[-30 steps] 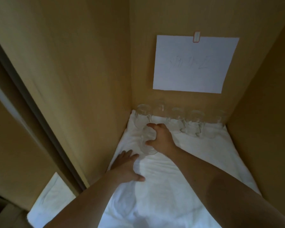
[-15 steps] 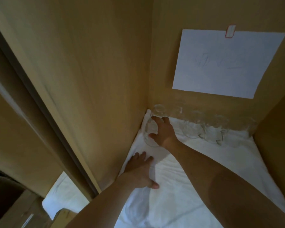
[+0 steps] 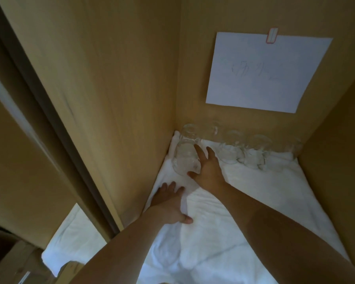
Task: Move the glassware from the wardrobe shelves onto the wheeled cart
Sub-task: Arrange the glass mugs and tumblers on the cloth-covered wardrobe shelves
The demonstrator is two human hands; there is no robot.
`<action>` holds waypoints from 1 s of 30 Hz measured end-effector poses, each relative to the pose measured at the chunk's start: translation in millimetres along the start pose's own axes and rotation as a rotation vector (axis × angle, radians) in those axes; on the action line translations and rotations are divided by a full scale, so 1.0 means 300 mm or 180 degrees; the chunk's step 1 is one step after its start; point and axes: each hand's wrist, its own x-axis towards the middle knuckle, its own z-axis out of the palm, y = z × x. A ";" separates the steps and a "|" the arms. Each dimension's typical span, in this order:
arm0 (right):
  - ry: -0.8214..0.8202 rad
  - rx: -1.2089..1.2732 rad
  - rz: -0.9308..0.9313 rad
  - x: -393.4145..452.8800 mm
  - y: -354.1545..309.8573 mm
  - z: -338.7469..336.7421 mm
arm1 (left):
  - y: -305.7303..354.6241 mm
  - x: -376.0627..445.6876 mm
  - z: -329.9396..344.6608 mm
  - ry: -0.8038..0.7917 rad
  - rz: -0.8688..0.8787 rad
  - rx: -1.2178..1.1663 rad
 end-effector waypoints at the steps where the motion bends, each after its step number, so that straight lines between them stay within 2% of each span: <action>1: 0.0002 0.0011 0.0139 -0.031 0.023 0.002 | 0.001 -0.001 -0.002 -0.0007 0.0002 0.0017; 7: 0.0095 -0.0041 0.0716 -0.212 0.114 0.009 | 0.014 0.002 -0.020 -0.0050 -0.0002 0.0195; 11: 0.0033 -0.0368 0.0856 -0.341 0.140 0.029 | 0.021 0.008 -0.027 0.0002 -0.0007 0.0349; 15: -0.0036 -0.0375 0.1038 -0.454 0.139 0.050 | 0.026 -0.014 -0.011 0.0099 -0.0007 0.0265; 21: -0.0133 -0.0573 0.1037 -0.578 0.075 0.082 | 0.046 -0.102 0.060 0.0482 0.0032 0.0323; 30: -0.0471 -0.0634 0.1012 -0.712 0.018 0.008 | 0.092 -0.301 0.115 0.0657 0.0342 0.0256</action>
